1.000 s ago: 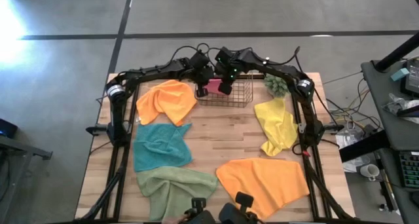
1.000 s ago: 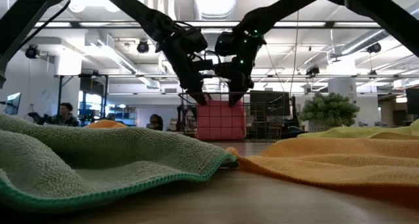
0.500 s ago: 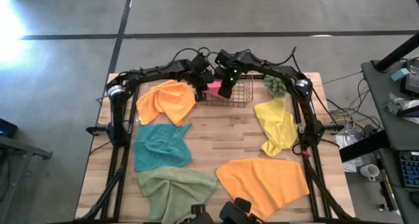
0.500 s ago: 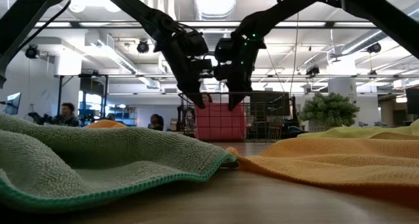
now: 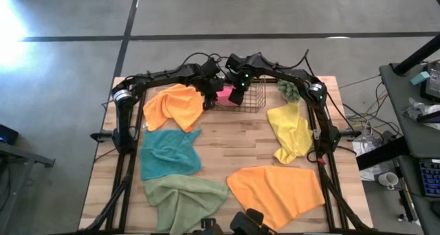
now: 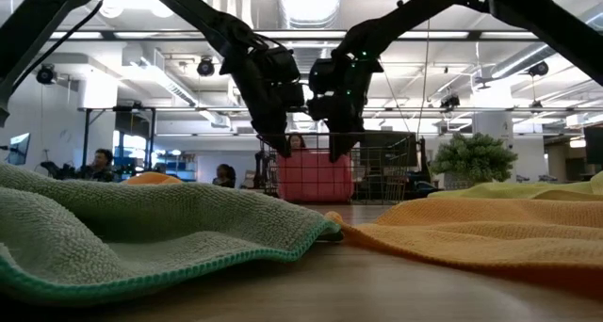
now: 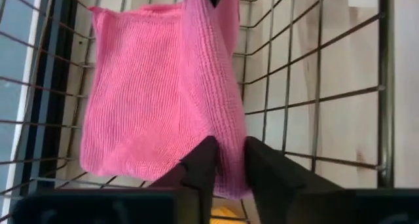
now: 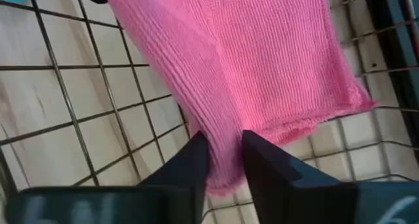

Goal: Fold microfiber towels
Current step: Put the folded pink microfiber cloth into the gold wire basket, then fold the green microfiber cloth

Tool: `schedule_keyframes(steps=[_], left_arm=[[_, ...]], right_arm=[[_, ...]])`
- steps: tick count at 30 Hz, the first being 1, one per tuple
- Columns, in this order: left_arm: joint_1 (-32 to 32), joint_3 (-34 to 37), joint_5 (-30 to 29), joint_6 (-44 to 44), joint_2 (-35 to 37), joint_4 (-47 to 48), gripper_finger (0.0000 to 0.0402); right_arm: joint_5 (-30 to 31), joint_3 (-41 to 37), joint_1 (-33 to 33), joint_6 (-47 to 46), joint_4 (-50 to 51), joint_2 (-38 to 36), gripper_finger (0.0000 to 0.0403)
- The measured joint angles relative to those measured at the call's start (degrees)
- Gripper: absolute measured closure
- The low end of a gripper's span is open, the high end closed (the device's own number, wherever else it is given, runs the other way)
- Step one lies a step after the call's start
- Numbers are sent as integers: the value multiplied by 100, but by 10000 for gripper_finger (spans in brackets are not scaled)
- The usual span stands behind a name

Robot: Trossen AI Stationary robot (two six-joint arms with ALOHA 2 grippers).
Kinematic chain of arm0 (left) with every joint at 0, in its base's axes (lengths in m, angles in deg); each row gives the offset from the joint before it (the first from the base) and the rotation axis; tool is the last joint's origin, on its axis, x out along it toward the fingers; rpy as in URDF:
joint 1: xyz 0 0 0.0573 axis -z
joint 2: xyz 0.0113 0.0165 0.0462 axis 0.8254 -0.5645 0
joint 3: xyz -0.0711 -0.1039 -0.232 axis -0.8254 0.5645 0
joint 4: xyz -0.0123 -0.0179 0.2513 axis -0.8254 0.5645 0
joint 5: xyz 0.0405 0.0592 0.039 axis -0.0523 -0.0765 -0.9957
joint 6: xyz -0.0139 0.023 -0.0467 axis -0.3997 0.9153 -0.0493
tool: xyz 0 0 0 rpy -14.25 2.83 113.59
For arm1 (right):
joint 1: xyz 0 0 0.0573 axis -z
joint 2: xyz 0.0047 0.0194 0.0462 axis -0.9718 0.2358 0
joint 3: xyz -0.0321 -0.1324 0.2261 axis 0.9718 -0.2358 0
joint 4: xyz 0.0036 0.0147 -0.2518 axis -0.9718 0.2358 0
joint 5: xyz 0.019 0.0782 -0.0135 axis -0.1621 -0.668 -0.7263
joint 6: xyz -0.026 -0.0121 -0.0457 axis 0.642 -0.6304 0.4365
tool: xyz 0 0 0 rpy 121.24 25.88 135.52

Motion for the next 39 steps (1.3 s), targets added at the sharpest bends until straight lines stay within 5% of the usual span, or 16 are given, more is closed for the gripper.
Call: schedule_keyframes(steps=[12, 17, 29, 39], left_arm=[[33, -384, -70, -13, 132, 570, 207], [-10, -651, -563, -9, 140, 212, 203], [-175, -568, -504, -11, -15, 251, 204], [-160, -444, -660, -394, 1013, 897, 204]], right_arm=[[-104, 623, 30, 124, 140, -174, 249], [-84, 494, 191, 105, -69, -173, 254], [-76, 376, 367, -206, 9, -117, 277], [-64, 431, 201, -297, 675, -911, 282]])
